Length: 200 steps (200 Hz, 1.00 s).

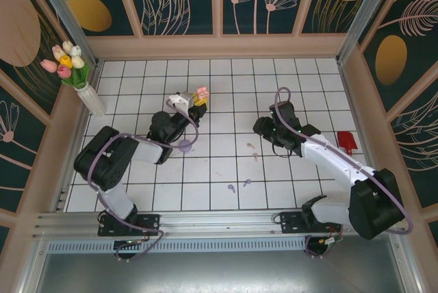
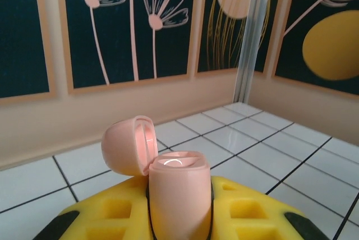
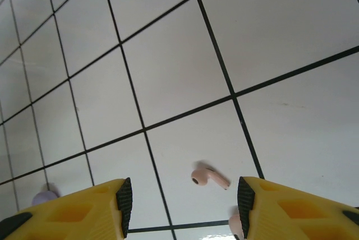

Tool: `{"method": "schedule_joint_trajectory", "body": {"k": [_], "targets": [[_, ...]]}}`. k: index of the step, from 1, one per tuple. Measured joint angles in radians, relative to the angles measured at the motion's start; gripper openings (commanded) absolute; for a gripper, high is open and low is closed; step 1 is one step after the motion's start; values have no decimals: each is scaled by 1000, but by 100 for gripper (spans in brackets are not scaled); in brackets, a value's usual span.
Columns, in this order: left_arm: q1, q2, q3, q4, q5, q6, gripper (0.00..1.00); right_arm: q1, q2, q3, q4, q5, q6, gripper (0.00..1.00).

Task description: Insert the wireless bluetooth earbuds into the charging case

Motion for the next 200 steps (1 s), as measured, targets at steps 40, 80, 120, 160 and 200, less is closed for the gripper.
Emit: {"method": "schedule_joint_trajectory", "body": {"k": [40,80,120,160,200], "targets": [[-4,81,-13,110,39,2,0,15,2,-45,-7,10,-16,54],[-8,81,8,165,140,9,0,42,10,-52,-26,15,-21,53],[-14,80,10,174,184,13,0,72,72,-52,-43,31,-23,51],[-21,81,16,177,187,21,0,93,121,-48,-55,31,-28,49],[-23,81,36,177,183,21,0,104,161,-37,-75,30,-54,46]]}}
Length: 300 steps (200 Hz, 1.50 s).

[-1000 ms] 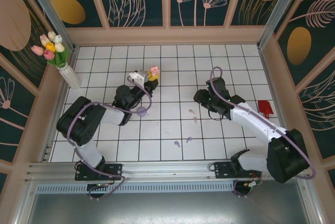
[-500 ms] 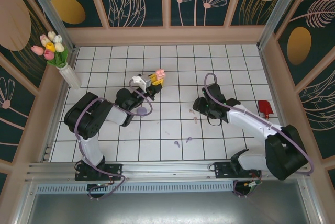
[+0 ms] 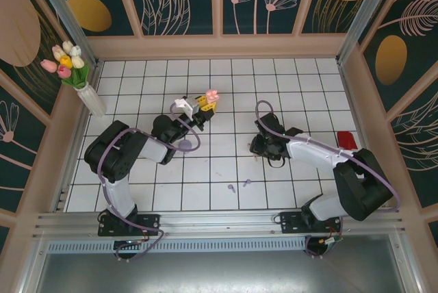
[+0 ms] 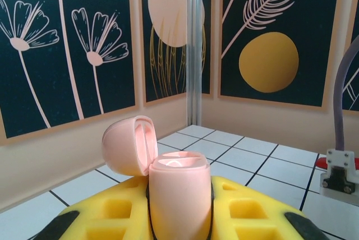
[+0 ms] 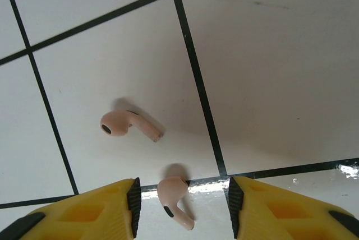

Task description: Insert the wireless bluetooth earbuds into the charging case

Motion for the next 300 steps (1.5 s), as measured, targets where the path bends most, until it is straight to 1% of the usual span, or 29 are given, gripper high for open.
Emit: {"method": "schedule_joint_trajectory", "body": {"k": [42,80,131,183,300], "targets": [[-2,5,10,1,1,-1,0,21,30,6,-7,-1,-32,44],[-4,9,12,0,1,-1,0,58,87,50,-31,1,-51,42],[-4,10,13,1,1,-4,0,90,151,107,-77,37,-67,39],[-4,10,13,1,1,-4,0,100,179,118,-104,58,-69,36],[-4,11,16,1,5,-12,0,103,210,133,-113,87,-78,32]]}}
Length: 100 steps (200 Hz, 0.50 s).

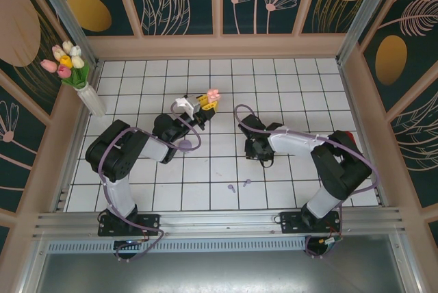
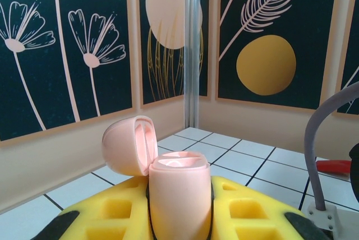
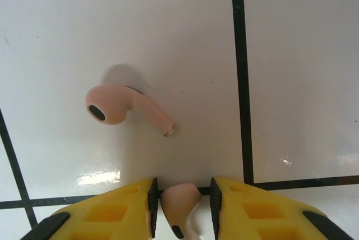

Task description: Insert the wireless bluetooth earbuds into the charging case

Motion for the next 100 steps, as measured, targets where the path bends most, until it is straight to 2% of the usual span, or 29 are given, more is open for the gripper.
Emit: {"method": "schedule_joint_trajectory", "body": {"k": [100], "targets": [[0,0,0,0,0,-8,0,0,-2,2,2,10,-22,21]]}}
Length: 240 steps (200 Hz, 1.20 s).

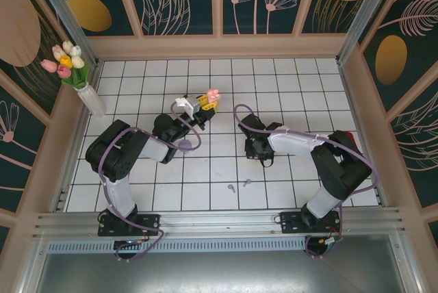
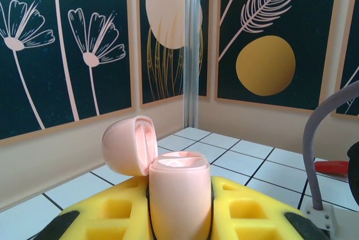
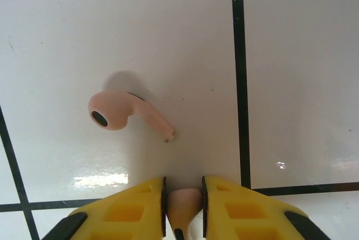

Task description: Insert the wireless bluetooth earbuds into the charging case

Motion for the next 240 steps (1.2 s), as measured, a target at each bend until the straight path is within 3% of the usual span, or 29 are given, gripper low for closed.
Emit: {"method": "schedule_joint_trajectory", "body": {"k": [138,240], "targets": [[0,3,3,0,12,-11,0,-21,-156,-2,18,-45,5,19],[0,33,25,2,80,-29,0,-207,-322,121,167,-160,-15,17]]}}
